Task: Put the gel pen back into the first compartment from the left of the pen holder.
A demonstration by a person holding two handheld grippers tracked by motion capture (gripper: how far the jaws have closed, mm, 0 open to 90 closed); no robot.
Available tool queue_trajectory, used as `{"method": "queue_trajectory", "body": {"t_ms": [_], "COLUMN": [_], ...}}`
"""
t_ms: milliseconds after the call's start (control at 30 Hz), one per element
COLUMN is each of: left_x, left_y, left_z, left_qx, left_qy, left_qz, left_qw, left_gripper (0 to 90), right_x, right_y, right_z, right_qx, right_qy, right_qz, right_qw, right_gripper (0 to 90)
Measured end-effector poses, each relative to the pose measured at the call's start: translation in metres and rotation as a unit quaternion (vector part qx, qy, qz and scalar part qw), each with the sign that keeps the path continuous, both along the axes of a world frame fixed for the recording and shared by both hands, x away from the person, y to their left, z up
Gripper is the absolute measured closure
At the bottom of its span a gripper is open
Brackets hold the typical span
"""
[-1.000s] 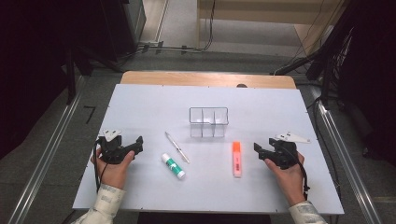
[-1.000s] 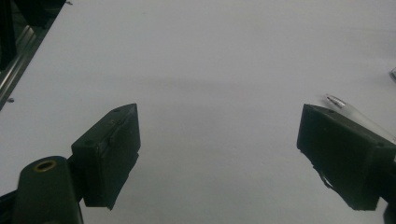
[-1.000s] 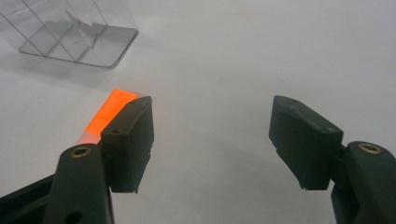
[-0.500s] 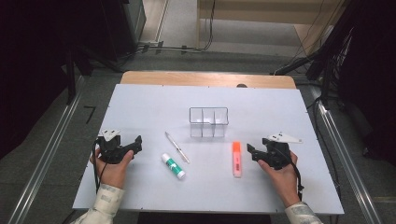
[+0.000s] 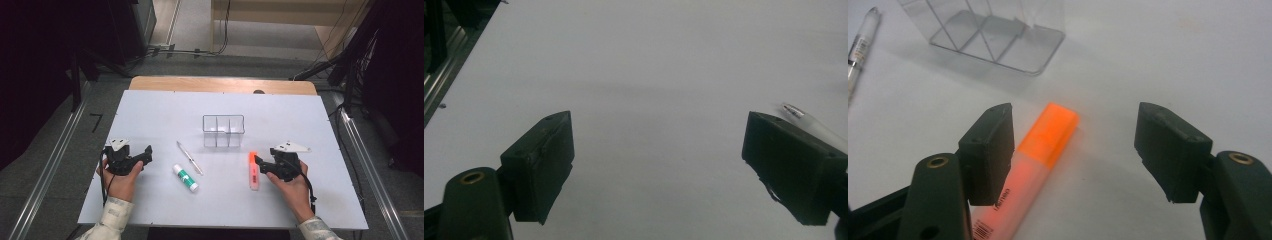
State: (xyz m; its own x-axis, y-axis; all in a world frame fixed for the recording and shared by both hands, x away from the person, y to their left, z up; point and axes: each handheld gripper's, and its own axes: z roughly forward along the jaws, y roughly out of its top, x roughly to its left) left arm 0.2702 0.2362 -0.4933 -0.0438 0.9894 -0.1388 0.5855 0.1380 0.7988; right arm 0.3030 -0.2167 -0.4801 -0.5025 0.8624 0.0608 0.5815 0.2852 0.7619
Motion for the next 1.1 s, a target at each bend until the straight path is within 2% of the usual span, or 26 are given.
{"method": "queue_trajectory", "body": {"t_ms": [600, 1100], "left_x": [0.0, 0.0], "left_y": [0.001, 0.002], "left_z": [-0.001, -0.001], "left_qx": [0.0, -0.002], "left_qy": [0.001, 0.001], "left_qz": [0.003, 0.005], "left_qw": [1.0, 1.0], "left_gripper": [13.9, 13.9], "right_x": [0.0, -0.001], "right_y": [0.039, 0.09], "right_z": [0.001, 0.002], "right_qx": [0.002, 0.01], "right_qy": [-0.001, 0.008], "right_qz": [0.04, 0.086], "right_qw": [0.9992, 0.9962], "right_gripper": [32.7, 36.5]}}
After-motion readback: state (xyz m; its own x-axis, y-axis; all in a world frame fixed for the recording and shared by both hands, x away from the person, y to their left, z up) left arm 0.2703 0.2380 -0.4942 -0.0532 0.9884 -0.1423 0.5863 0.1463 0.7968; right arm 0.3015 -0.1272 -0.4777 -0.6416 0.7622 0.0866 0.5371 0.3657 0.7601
